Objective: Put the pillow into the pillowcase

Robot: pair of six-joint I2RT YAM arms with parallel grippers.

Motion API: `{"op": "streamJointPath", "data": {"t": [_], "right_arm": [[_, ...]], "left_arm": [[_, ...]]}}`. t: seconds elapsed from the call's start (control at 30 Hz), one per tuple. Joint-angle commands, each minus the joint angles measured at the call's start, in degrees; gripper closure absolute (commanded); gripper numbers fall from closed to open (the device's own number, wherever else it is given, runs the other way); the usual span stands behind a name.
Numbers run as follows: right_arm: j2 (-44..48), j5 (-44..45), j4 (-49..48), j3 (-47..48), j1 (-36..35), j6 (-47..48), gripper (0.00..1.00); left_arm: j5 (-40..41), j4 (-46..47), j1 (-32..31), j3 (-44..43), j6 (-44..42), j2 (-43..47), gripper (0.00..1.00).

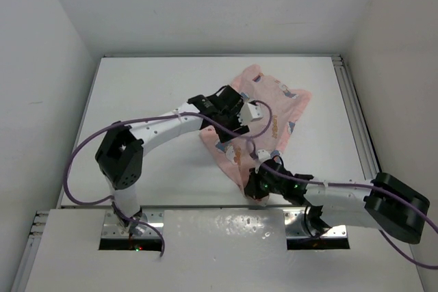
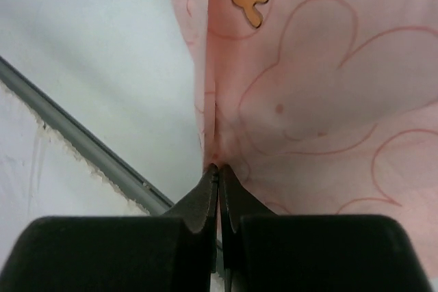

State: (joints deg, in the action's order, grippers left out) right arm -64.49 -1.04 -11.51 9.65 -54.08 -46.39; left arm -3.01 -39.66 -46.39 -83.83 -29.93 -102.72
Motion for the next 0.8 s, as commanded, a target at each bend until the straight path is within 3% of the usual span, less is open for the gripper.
{"op": "streamJointPath", "data": {"t": [0.0,0.27,0.5,0.67,0.77], "right_arm": [[-1.5,2.4,-3.8,-0.8,-2.9,-0.3,1.00],[-0.6,8.0,-0.8,-0.1,-10.6,-1.0,1.00],[4.5,9.2,7.2,2.3,-11.2,1.0,1.00],[15.3,10.8,7.0,-1.0,-7.7,-0.4,0.98],[22.3,12.7,9.9,-1.0,-1.8,0.2,0.92]], "left_arm": [[-4.5,0.8,-0.3,-0.9,0.7,0.1,0.41],[-8.9,3.8,-0.3,1.1,1.0,-4.9,0.41],[-3.9,1.6,-0.4,3.0,-0.6,-8.4,0.44],[-2.5,-0.9,-0.3,8.6,-2.9,-5.9,0.46],[-0.4,-3.9,-0.3,10.5,-4.8,-4.4,0.47]]}}
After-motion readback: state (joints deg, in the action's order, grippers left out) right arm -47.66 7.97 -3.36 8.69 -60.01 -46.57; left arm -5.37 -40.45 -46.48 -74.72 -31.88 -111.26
